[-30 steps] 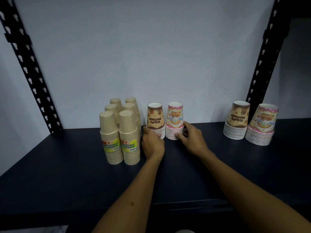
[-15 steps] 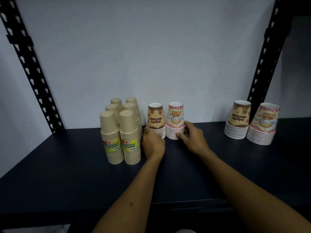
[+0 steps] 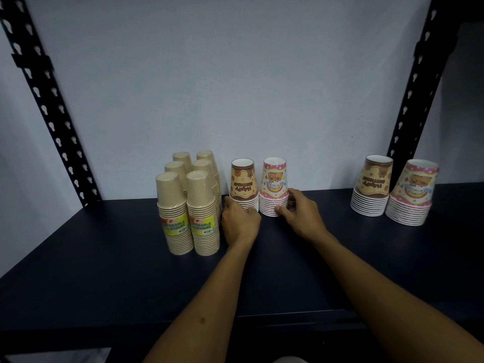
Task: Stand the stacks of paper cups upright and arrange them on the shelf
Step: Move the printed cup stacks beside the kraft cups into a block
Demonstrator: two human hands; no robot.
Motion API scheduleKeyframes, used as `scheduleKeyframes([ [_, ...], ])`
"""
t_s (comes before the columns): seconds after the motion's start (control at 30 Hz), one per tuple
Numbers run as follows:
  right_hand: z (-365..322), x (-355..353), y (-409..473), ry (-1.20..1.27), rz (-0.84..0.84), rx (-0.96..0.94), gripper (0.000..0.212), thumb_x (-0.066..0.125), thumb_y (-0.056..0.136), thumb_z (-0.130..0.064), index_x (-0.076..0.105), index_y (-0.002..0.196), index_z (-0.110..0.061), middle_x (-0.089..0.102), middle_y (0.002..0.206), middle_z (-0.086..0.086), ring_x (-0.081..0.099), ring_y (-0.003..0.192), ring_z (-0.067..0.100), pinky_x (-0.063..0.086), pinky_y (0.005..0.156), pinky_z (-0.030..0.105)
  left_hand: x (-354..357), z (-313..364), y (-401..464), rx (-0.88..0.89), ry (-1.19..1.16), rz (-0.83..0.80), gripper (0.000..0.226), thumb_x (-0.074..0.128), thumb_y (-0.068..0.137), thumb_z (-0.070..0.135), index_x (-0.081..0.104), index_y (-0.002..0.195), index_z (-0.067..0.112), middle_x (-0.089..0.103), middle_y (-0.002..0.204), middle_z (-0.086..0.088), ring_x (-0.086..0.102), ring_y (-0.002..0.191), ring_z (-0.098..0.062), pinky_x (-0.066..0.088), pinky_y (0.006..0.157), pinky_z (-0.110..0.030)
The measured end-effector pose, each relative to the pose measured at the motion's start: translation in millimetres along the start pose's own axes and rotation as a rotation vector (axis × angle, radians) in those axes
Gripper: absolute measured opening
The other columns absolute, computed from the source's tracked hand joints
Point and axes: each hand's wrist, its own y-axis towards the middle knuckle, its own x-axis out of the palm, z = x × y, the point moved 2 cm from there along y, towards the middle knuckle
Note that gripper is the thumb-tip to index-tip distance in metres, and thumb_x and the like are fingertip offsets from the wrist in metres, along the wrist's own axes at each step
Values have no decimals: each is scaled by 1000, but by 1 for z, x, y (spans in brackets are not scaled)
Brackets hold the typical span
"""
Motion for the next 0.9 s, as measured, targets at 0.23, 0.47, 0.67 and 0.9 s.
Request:
scheduleKeyframes([
  [0.23, 0, -1, -1, 23, 10, 4, 53, 69, 86, -21, 48, 134, -13, 60, 131, 4, 58, 110, 12, 44, 87, 21, -2, 0, -1, 4, -46, -8, 48, 67, 78, 20, 48, 120, 9, 60, 120, -11, 59, 107, -31, 50, 83, -37],
  [0.47, 2, -4, -3, -20, 23, 21, 51, 68, 86, -23, 50, 133, -12, 60, 128, 6, 59, 111, 17, 45, 86, 24, -3, -2, -15, 24, 62, -28, 58, 65, 79, 21, 42, 129, 4, 53, 128, -13, 54, 114, -31, 50, 91, -40],
  [0.67, 1, -8, -12, -219, 14, 32, 39, 64, 89, -23, 57, 124, -8, 63, 119, 8, 59, 98, 17, 47, 81, 27, -12, -2, -40, 79, 211, -65, 51, 59, 83, 24, 46, 128, 5, 49, 131, -12, 50, 118, -28, 45, 94, -38],
  [0.9, 5, -30, -41, -455, -75, 47, 29, 61, 90, -30, 63, 112, -12, 67, 111, 6, 61, 98, 19, 52, 86, 37, -6, 16, -62, 483, 428, -287, 24, 53, 90, 26, 65, 106, 12, 64, 108, -5, 59, 103, -23, 49, 80, -35],
])
